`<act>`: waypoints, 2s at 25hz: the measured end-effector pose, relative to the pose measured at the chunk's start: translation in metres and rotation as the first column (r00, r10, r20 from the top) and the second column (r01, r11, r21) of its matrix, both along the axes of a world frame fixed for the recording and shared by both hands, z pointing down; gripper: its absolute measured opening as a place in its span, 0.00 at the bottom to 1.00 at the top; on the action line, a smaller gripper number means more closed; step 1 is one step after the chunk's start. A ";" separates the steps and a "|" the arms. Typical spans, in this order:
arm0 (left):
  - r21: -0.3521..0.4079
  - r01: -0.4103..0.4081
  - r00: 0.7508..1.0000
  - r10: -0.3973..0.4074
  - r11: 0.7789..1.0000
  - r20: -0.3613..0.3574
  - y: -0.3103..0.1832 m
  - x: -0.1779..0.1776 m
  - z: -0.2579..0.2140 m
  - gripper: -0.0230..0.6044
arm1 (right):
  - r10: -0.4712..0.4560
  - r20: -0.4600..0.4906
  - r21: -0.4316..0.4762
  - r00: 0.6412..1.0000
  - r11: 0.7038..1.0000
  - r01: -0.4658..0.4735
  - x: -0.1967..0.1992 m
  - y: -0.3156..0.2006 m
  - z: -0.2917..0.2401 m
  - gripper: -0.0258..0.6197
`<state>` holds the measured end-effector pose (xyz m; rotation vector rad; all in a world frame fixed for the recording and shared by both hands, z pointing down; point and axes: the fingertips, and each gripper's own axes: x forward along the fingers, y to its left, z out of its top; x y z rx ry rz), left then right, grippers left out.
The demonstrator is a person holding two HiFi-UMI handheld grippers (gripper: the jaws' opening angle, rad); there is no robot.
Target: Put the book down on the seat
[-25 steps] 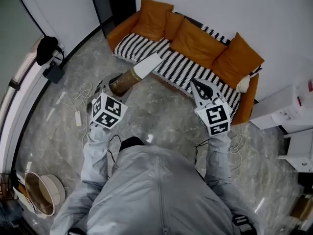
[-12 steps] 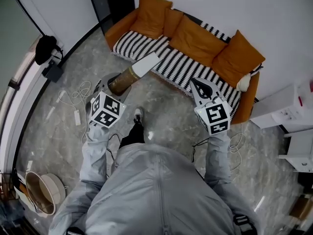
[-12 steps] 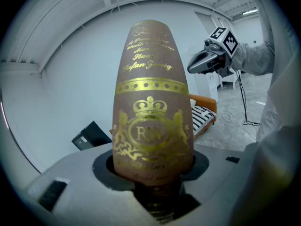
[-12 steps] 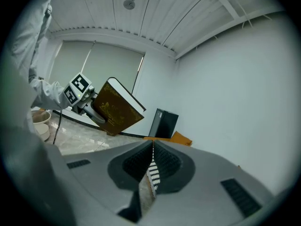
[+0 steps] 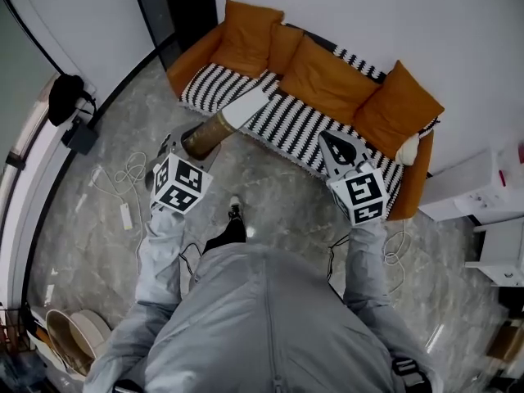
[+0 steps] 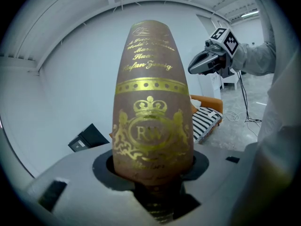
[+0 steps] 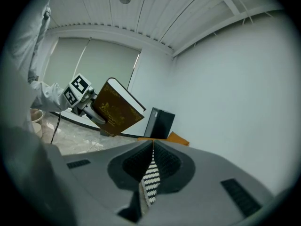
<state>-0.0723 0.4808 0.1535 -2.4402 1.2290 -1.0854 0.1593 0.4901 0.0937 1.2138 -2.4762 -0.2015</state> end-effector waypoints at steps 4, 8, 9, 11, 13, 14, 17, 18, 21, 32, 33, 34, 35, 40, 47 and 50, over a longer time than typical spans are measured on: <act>-0.024 -0.005 1.000 0.005 1.000 -0.011 -0.040 -0.014 0.003 0.42 | 0.007 0.001 -0.013 1.000 1.000 -0.007 -0.016 -0.040 -0.002 0.09; -0.032 -0.006 1.000 0.006 0.999 -0.021 -0.081 -0.028 0.002 0.42 | 0.016 0.000 -0.014 1.000 1.000 -0.016 -0.029 -0.078 -0.008 0.09; -0.035 -0.009 1.000 0.008 0.999 -0.021 -0.089 -0.030 0.003 0.42 | 0.020 0.001 -0.018 1.000 1.000 -0.020 -0.031 -0.086 -0.007 0.09; -0.041 -0.017 1.000 0.016 0.999 -0.023 -0.104 -0.033 0.003 0.42 | 0.026 0.000 -0.029 1.000 0.999 -0.026 -0.036 -0.100 -0.005 0.09; -0.043 -0.025 0.999 0.024 0.999 -0.024 -0.119 -0.037 0.001 0.42 | 0.031 -0.001 -0.035 1.000 0.999 -0.031 -0.041 -0.115 -0.006 0.09; -0.044 -0.027 0.999 0.026 0.999 -0.025 -0.126 -0.041 0.001 0.42 | 0.033 0.000 -0.036 0.999 0.999 -0.033 -0.045 -0.121 -0.006 0.09; -0.048 -0.029 0.999 0.027 0.998 -0.027 -0.145 -0.051 0.001 0.42 | 0.037 -0.001 -0.038 0.999 0.999 -0.037 -0.055 -0.139 -0.007 0.09; -0.050 -0.031 0.999 0.029 0.998 -0.027 -0.152 -0.054 0.002 0.42 | 0.039 -0.003 -0.040 0.999 0.998 -0.039 -0.058 -0.144 -0.006 0.09; -0.057 -0.038 0.999 0.037 0.998 -0.028 -0.170 -0.063 0.006 0.42 | 0.046 -0.002 -0.050 0.999 0.998 -0.046 -0.068 -0.159 -0.004 0.09; -0.079 -0.081 0.996 0.079 0.994 -0.038 -0.234 -0.091 0.016 0.42 | 0.093 0.000 -0.077 0.996 0.993 -0.093 -0.095 -0.206 0.003 0.09; -0.081 -0.082 0.996 0.079 0.993 -0.040 -0.238 -0.094 0.018 0.42 | 0.093 -0.003 -0.082 0.996 0.992 -0.093 -0.098 -0.208 0.005 0.09; -0.085 -0.082 0.996 0.078 0.993 -0.041 -0.242 -0.097 0.019 0.42 | 0.093 -0.006 -0.087 0.996 0.992 -0.093 -0.100 -0.210 0.007 0.09; -0.089 -0.081 0.996 0.077 0.993 -0.043 -0.245 -0.098 0.021 0.42 | 0.093 -0.011 -0.092 0.996 0.991 -0.094 -0.101 -0.212 0.010 0.09; -0.114 -0.080 0.996 0.075 0.990 -0.051 -0.264 -0.101 0.031 0.42 | 0.116 -0.022 -0.110 0.993 0.987 -0.117 -0.095 -0.233 0.019 0.09; -0.155 -0.073 0.997 0.067 0.985 -0.045 -0.290 -0.092 0.051 0.42 | 0.099 -0.016 -0.142 0.995 0.985 -0.100 -0.090 -0.265 0.037 0.09; -0.167 -0.061 0.998 0.055 0.984 -0.044 -0.309 -0.087 0.057 0.42 | 0.088 -0.019 -0.145 0.996 0.985 -0.090 -0.084 -0.290 0.042 0.09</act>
